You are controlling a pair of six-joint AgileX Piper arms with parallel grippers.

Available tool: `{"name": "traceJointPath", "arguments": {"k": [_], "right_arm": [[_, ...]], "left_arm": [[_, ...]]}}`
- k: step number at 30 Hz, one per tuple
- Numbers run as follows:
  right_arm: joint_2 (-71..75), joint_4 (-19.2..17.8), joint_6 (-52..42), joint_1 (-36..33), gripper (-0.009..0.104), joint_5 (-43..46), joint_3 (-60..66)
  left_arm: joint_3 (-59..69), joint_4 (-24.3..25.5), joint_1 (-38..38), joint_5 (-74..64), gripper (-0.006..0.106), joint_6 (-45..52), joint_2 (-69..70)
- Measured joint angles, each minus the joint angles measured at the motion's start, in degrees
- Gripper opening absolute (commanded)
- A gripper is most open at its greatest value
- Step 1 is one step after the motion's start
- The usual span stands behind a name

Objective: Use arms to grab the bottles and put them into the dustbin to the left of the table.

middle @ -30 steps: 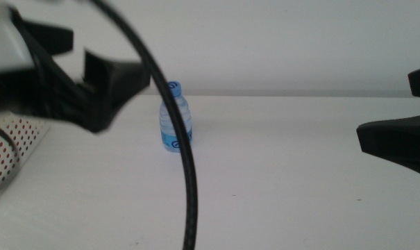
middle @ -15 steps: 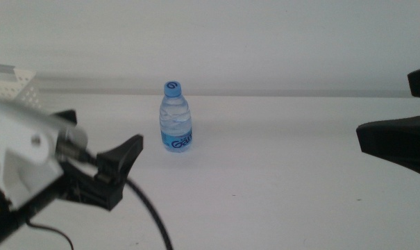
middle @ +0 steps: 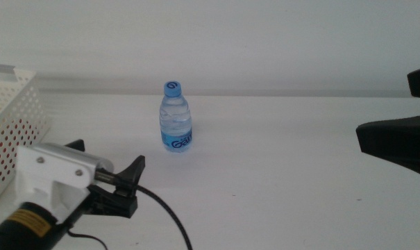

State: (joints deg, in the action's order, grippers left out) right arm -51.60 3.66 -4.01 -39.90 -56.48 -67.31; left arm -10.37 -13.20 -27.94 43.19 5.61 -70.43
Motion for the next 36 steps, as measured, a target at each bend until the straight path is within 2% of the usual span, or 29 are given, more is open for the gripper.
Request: {"name": "traceJointPath", "arguments": {"k": [13, 20, 36], "right_arm": [[0.00, 0.00, 0.00, 0.00, 0.088, 0.00, 0.00], [0.00, 0.00, 0.00, 0.00, 0.088, 0.00, 0.00], [0.00, 0.00, 0.00, 0.00, 0.088, 0.00, 0.00]], "left_arm": [[-8.92, 3.30, 0.00, 6.20, 0.093, -3.98, -20.95], [-12.91, 6.25, 0.00, 14.43, 0.092, -6.87, -31.07], [-24.76, 6.49, 0.00, 14.62, 0.092, -8.01, -41.60]]}}
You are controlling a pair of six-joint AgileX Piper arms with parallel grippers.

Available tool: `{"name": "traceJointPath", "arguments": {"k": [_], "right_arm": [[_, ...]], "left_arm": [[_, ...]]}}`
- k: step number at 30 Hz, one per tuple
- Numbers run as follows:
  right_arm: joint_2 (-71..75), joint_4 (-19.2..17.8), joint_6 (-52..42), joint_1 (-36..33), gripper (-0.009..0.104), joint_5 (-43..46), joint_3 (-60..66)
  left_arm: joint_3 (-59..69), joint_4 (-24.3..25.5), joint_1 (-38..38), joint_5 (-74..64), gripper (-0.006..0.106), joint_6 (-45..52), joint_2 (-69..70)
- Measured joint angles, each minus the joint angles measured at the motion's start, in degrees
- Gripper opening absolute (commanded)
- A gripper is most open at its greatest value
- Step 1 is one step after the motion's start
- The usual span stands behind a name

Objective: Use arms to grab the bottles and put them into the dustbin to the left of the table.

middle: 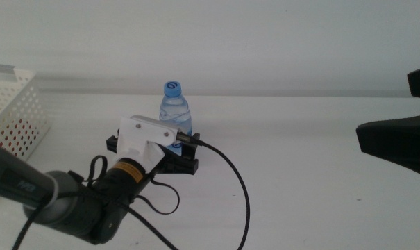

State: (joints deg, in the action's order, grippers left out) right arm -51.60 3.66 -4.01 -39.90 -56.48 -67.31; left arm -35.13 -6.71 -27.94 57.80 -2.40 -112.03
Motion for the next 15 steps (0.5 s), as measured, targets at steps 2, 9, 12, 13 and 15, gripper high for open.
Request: {"name": "traceJointPath", "arguments": {"k": [2, 9, 12, 13, 15], "right_arm": [[0.00, 0.00, 0.00, 0.00, 0.088, 0.00, 0.00], [0.00, 0.00, 0.00, 0.00, 0.088, 0.00, 0.00], [0.00, 0.00, 0.00, 0.00, 0.088, 0.00, 0.00], [0.00, 0.00, 0.00, 0.00, 0.088, 0.00, 0.00], [0.00, 0.00, 0.00, 0.00, 0.088, 0.00, 0.00]], "left_arm": [[-1.05, 0.37, 0.00, -0.10, 0.092, 0.00, -0.82], [-4.16, 1.00, 0.70, -1.01, 0.092, -0.11, -3.56], [-5.52, 0.99, 0.84, -2.28, 0.092, -0.11, -4.10], [-5.96, 0.99, 0.84, -2.57, 0.092, -0.11, -4.25], [-6.89, 0.99, 0.84, -2.95, 0.092, -0.11, -4.86]]}}
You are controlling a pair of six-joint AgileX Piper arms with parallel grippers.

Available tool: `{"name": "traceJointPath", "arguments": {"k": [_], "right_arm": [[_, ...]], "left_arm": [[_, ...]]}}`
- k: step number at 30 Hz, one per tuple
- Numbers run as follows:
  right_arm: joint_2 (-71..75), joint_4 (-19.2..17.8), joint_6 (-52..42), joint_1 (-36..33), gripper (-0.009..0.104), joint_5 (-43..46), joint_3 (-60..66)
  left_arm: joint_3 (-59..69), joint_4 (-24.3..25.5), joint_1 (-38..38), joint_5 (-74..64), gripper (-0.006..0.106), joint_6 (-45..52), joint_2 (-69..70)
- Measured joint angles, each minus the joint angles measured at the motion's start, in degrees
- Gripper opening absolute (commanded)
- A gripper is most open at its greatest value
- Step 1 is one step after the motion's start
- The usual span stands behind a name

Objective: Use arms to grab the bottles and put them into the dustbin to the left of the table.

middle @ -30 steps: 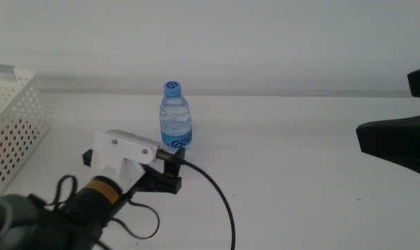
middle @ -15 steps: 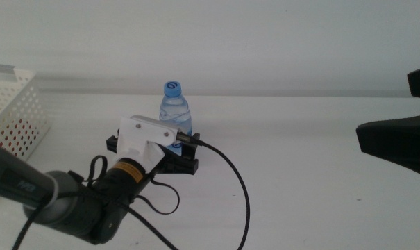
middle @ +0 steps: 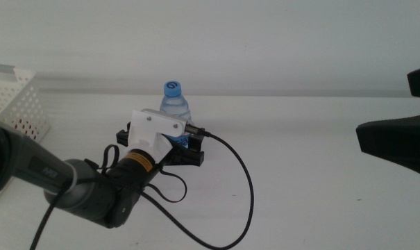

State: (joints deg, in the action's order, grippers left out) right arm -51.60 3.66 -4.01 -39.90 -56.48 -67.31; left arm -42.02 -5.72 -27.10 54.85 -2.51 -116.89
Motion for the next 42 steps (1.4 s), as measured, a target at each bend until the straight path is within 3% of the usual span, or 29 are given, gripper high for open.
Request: {"name": "traceJointPath", "arguments": {"k": [34, 38, 42], "right_arm": [[0.00, 0.00, 0.00, 0.00, 0.088, 0.10, 0.00], [0.00, 0.00, 0.00, 0.00, 0.088, 0.10, 0.00], [0.00, 0.00, 0.00, 0.00, 0.088, 0.10, 0.00]], "left_arm": [[-8.83, 0.57, 2.56, -6.08, 0.092, 0.00, -4.61], [-8.83, 0.42, 2.56, -6.40, 0.079, 0.00, -4.61], [-8.83, 0.58, 2.80, -6.49, 0.055, 0.00, -4.61]]}}
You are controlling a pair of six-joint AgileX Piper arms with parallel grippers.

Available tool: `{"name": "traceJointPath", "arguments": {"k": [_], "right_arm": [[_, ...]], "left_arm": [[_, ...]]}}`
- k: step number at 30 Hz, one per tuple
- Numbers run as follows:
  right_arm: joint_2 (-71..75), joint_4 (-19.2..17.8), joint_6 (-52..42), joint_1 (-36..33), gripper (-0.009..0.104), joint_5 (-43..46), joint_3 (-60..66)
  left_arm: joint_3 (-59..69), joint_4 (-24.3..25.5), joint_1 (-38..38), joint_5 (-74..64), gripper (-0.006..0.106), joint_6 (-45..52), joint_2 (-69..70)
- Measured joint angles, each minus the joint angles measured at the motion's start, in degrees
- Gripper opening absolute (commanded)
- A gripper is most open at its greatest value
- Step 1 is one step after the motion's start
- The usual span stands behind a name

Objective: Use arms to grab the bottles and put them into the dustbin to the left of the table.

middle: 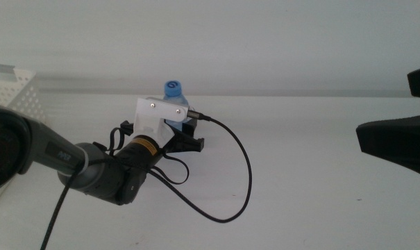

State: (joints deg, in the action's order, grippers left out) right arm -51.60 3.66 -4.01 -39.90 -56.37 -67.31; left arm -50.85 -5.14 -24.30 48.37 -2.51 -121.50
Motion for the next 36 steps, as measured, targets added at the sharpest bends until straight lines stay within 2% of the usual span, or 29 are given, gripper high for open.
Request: {"name": "traceJointPath", "arguments": {"k": [7, 14, 24, 27, 30, 33, 36], "right_arm": [[0.00, 0.00, 0.00, 0.00, 0.088, 0.00, 0.00], [0.00, 0.00, 0.00, 0.00, 0.088, 0.00, 0.00], [0.00, 0.00, 0.00, 0.00, 0.088, 0.00, 0.00], [0.00, 0.00, 0.00, 0.00, 0.088, 0.00, 0.00], [0.00, 0.00, 0.00, 0.00, 0.088, 0.00, 0.00], [0.00, 0.00, 0.00, 0.00, 0.088, 0.00, 0.00], [0.00, 0.00, 0.00, 0.00, 0.088, 0.00, 0.00]], "left_arm": [[-0.04, 1.68, 0.93, 0.52, -0.002, -0.18, 0.00], [6.57, -0.79, 1.17, 1.86, -0.002, 0.26, 5.16], [17.17, -9.77, 1.31, -13.55, -0.002, 8.58, 27.85], [17.27, -13.48, 1.94, -24.27, -0.002, 14.77, 35.21], [15.77, -14.95, 4.47, -37.68, -0.002, 16.72, 41.70], [12.70, -13.97, 8.50, -52.39, -0.002, 17.40, 46.78], [7.22, -10.99, 12.57, -67.05, -0.002, 17.52, 49.19]]}}
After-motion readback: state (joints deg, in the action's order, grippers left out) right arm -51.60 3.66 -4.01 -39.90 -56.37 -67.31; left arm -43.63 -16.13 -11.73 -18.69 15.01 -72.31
